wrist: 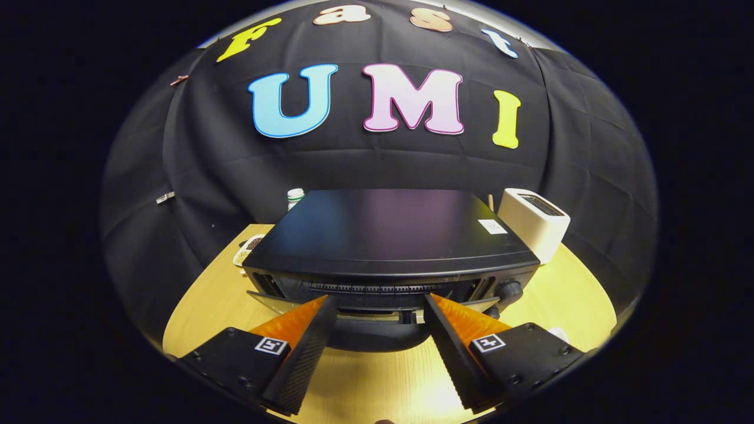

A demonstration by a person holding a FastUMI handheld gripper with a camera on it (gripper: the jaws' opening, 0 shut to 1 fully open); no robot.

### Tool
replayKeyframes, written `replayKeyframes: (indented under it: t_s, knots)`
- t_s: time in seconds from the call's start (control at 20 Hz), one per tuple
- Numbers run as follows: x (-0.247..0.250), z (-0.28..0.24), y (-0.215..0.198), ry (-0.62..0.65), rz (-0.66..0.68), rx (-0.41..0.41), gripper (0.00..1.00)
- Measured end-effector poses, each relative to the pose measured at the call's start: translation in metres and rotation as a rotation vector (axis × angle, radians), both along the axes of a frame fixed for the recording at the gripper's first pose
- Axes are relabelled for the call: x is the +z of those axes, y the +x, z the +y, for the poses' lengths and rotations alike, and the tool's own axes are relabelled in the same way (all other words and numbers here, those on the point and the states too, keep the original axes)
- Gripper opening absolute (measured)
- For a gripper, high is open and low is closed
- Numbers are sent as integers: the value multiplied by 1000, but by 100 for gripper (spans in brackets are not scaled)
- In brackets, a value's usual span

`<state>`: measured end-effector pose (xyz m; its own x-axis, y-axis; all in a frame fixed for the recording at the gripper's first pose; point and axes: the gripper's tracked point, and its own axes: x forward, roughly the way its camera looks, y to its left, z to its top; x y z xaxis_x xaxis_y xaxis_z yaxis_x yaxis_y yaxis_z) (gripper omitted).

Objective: Open the toaster oven, put the food inside, and close the toaster oven door.

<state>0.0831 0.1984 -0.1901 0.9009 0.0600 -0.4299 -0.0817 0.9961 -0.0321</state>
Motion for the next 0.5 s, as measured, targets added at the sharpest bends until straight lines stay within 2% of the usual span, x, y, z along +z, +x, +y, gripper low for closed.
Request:
replayKeyframes:
  t_s: [0.25, 0.5]
  knots:
    - [-10, -1, -32, -16, 24, 12, 98]
    - [-40, -3, -68, -40, 99, 39, 98]
